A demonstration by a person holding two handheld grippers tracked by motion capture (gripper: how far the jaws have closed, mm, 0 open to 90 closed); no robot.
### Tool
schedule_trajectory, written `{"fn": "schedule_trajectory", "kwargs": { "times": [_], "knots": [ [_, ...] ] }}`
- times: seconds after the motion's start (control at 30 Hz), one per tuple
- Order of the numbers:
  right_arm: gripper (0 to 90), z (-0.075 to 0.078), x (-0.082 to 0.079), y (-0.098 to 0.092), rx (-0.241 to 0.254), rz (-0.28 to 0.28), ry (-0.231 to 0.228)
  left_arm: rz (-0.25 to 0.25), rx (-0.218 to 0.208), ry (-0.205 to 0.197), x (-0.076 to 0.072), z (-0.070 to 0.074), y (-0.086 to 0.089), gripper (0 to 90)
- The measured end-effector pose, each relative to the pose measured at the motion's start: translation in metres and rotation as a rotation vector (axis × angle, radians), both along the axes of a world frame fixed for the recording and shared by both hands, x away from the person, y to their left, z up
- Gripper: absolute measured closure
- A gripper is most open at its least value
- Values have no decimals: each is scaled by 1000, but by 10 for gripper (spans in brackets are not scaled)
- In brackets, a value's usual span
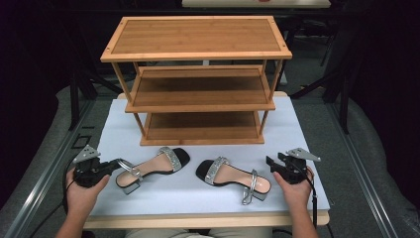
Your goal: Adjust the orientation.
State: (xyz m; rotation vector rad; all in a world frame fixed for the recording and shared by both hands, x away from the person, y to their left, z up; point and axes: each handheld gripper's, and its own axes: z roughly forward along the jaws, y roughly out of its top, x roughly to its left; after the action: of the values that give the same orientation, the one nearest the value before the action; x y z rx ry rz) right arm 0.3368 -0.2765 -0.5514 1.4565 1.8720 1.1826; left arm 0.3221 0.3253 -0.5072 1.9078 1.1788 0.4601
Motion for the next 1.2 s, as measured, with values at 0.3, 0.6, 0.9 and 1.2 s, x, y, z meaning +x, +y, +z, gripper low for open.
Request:
{"fn": "schedule_trajectory", "kwargs": {
  "times": [0.3, 0.6, 0.9, 1.2],
  "knots": [
    [449, 0, 0, 0, -1, -2, 8, 15, -54, -26, -5, 13, 13, 592],
    [445, -1, 0, 0, 16, 1, 0, 1, -70, -62, -9, 42, 20, 430],
    [445, -1, 0, -1, 16, 3, 10, -144, 78, 53, 18, 61, -17, 374],
    [445, -3, 2, 0, 19, 12, 11, -267, 274, 265, 49, 61, -65, 377]
  ]
}}
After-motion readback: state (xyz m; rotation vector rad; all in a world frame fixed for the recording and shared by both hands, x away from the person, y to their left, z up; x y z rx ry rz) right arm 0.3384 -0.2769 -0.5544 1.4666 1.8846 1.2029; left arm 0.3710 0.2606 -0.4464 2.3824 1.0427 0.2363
